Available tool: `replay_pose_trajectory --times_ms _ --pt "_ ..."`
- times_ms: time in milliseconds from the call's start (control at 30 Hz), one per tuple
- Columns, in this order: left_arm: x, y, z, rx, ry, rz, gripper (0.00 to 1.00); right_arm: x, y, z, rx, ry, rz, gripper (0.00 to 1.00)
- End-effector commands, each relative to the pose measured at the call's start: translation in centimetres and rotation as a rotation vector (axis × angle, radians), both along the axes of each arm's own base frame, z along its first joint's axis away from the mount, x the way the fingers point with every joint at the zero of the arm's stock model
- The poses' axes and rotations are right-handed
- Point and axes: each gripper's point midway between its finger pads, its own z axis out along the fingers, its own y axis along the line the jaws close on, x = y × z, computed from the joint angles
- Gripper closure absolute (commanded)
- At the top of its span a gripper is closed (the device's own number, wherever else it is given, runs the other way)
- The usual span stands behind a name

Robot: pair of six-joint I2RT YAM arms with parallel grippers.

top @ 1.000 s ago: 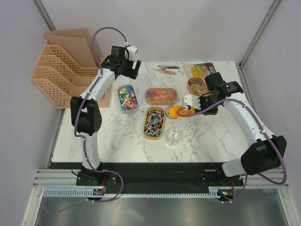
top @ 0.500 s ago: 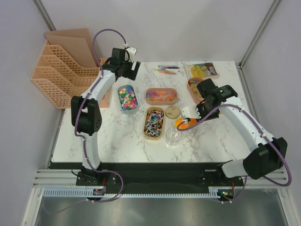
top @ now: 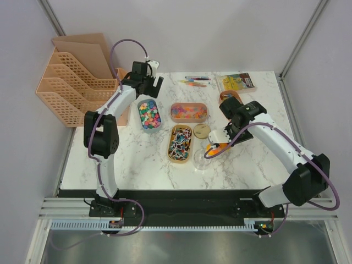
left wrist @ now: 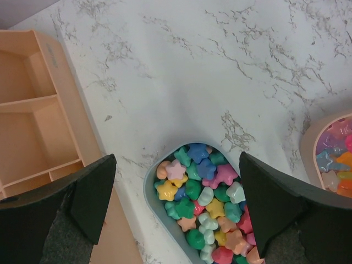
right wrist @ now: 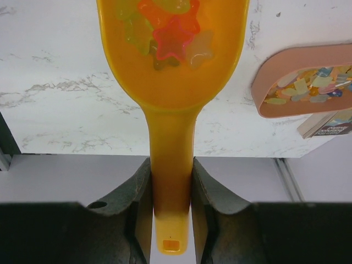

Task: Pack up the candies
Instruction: Place the fake candies in the packing bottle.

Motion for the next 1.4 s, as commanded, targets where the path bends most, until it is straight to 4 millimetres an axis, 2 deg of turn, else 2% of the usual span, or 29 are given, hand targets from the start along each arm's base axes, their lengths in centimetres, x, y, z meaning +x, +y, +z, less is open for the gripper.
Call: replay_pose_trajectory --times_ms 0,467,800,1133,1300,1367 --pt "0.5 0.2 3.7 -0.039 -0.104 0.04 0.0 0.3 0.0 0.6 -0.07 -0.025 0.003 0.99" --pt "0.4 1.2 3.6 -0.031 -0.132 0.071 0.0 0.4 2.1 1.5 -0.213 -0.084 0.064 1.0" --pt "0.5 1.6 3.8 -0.035 -0.144 0.088 0.0 0.8 2.2 2.4 -0.31 -0.11 0.08 1.0" --pt "0.3 0.0 3.9 -0.056 -0.15 -0.027 0.0 0.9 2.6 3.6 -0.324 -0.145 0.078 1.0" --pt "0.6 -1.5 4.2 -0.077 -0.142 -0.115 0.0 1.2 2.6 4.2 -0.316 -0.173 0.048 1.0" --pt "0.2 -2.8 4.4 -0.1 -0.121 -0.193 0.0 1.8 2.6 4.6 -0.266 -0.189 0.004 1.0"
